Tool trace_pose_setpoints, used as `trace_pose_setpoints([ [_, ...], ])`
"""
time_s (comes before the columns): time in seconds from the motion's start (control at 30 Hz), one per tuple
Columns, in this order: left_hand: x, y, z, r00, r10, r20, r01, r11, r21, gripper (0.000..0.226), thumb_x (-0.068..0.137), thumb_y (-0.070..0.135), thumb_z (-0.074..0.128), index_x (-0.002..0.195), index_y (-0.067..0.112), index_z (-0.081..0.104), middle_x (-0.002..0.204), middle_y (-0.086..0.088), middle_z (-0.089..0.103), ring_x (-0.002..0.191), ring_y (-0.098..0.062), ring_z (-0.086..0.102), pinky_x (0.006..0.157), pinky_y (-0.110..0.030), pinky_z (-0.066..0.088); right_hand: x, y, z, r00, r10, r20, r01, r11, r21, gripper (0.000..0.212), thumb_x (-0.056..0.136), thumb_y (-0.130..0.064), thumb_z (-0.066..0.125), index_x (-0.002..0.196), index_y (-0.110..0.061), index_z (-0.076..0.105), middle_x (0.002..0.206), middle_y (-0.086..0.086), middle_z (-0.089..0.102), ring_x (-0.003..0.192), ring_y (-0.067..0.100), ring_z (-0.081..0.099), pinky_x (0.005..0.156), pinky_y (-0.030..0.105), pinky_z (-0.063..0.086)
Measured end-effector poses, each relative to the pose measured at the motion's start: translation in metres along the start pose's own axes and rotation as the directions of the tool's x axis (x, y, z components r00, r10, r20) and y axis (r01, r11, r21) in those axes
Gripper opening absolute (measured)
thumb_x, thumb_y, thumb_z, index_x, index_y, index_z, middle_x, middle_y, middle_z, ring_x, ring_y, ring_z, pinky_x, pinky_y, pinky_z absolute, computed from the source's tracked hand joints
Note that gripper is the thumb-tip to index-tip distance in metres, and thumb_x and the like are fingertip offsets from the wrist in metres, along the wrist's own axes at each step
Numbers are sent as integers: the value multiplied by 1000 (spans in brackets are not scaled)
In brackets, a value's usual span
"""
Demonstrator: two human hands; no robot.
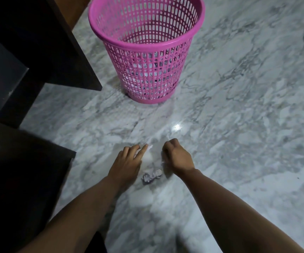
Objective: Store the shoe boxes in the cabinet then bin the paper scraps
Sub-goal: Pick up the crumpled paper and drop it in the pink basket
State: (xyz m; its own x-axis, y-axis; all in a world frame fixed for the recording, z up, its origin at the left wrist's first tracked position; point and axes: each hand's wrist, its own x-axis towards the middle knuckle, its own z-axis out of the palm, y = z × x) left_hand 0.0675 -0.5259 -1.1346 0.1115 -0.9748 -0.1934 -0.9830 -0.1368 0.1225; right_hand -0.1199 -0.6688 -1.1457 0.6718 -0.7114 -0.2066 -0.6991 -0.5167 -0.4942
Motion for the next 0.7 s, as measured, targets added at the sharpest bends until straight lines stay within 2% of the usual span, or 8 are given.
trace_pose_setpoints([
  [0.07, 4, -1, -2, 999, -37, -9, 36, 997, -65, 76, 80, 5, 55, 152, 25, 38, 129, -2, 49, 103, -28, 47, 74, -39, 51, -4, 4, -9, 995, 68, -71, -61, 994, 89, 17, 103, -31, 48, 117, -24, 54, 117, -1, 58, 90, 28, 66, 68, 38, 53],
  [0.13, 7, 0, -3, 996, -91, -8, 89, 984, -155, 61, 77, 0, 52, 131, 29, 51, 119, 3, 46, 103, -24, 44, 63, -37, 48, -11, 8, -17, 993, 81, -81, -72, 992, 107, 18, 103, -33, 48, 120, -28, 55, 111, -3, 67, 91, 25, 68, 68, 36, 50],
  [0.2, 10, -2, -4, 993, -114, -2, 111, 970, -216, 29, 85, 8, 47, 105, 29, 50, 108, 8, 43, 100, -21, 43, 64, -37, 46, -19, 9, -21, 998, 55, -35, -52, 996, 75, 18, 103, -43, 50, 109, -30, 60, 97, -6, 72, 87, 21, 68, 64, 31, 44],
  [0.27, 13, -8, -5, 994, -107, 27, 110, 967, -229, 6, 90, 23, 40, 91, 26, 45, 99, 10, 41, 96, -20, 44, 66, -37, 45, -28, 5, -22, 1000, 10, 25, -11, 999, 46, 29, 99, -56, 55, 99, -28, 63, 91, -7, 73, 84, 17, 68, 63, 30, 45],
  [0.37, 9, -16, -6, 994, -81, 72, 96, 965, -244, 26, 88, 40, 23, 86, 23, 43, 93, 10, 41, 90, -16, 43, 65, -36, 43, -39, -6, -10, 991, -67, 113, 61, 997, 54, 38, 93, -65, 57, 104, -30, 62, 96, -7, 74, 89, 17, 69, 68, 31, 47],
  [0.5, 1, -1, -12, 995, 15, 100, 11, 968, -252, 33, 87, 56, 32, 84, 24, 38, 90, 11, 39, 84, -13, 39, 65, -37, 44, -48, -10, 7, 963, -170, 210, 178, 984, -16, 34, 97, -58, 52, 122, -37, 57, 115, -5, 68, 101, 22, 67, 72, 32, 49],
  [0.6, 0, 19, -13, 983, 54, 175, -14, 975, -223, 68, 71, 94, 42, 92, 29, 40, 97, 14, 40, 89, -10, 41, 70, -35, 43, -46, -11, 10, 959, -201, 202, 215, 975, -49, 24, 98, -45, 51, 115, -31, 58, 108, -3, 67, 93, 26, 67, 64, 31, 42],
  [0.7, -5, 37, 2, 987, 137, 86, -124, 982, -146, 83, 64, 100, 41, 103, 27, 48, 105, 11, 47, 95, -12, 47, 67, -33, 46, -37, -15, 7, 975, -123, 186, 132, 991, -36, 21, 93, -42, 51, 106, -27, 58, 101, -2, 68, 87, 27, 67, 65, 33, 46],
])
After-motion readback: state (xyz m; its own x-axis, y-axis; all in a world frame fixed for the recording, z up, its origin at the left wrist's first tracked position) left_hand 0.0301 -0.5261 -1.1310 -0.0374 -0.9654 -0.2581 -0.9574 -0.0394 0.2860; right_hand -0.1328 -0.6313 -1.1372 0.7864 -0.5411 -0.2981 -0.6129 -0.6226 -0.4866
